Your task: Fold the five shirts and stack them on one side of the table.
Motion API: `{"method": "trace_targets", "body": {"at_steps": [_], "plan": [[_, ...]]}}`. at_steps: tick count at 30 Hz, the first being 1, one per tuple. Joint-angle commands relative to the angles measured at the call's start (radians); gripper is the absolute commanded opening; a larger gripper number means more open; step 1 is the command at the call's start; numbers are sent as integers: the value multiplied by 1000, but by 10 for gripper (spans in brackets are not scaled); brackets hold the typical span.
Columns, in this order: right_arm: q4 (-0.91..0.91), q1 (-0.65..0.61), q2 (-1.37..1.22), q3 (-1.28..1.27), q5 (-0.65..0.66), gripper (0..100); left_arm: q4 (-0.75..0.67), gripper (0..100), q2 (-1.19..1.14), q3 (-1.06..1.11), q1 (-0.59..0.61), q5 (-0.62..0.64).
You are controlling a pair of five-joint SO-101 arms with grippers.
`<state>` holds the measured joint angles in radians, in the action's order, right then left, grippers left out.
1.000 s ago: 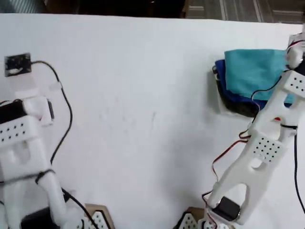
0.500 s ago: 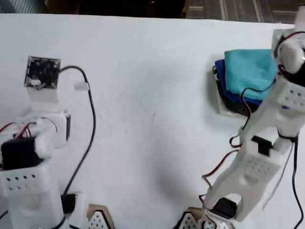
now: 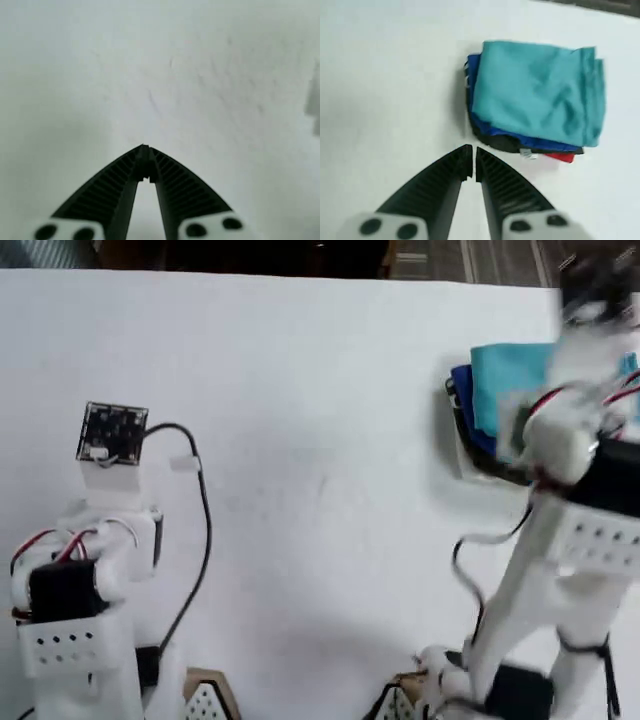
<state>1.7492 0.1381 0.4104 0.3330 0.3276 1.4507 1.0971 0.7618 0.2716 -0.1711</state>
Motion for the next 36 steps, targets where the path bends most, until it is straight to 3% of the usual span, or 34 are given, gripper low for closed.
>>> {"method": "trace_targets", "body": {"at_steps": [1, 5, 15, 23, 30, 36], "plan": [[19, -81, 194, -290, -11, 20, -44, 27, 51, 58, 0, -11], [-50, -124, 309, -520, -11, 20, -51, 27, 137, 168, 2, -6], [-407, -130, 532, -1071, -11, 20, -278, 27, 407, 487, 51, -2], [-588, -131, 751, -1398, -5, 20, -345, 28, 680, 716, 49, 2], [-613, -131, 1020, -1628, -12, 20, -345, 28, 729, 756, 49, 158], [-607, -125, 1305, -1814, -58, 20, -344, 28, 729, 762, 26, 169]]}}
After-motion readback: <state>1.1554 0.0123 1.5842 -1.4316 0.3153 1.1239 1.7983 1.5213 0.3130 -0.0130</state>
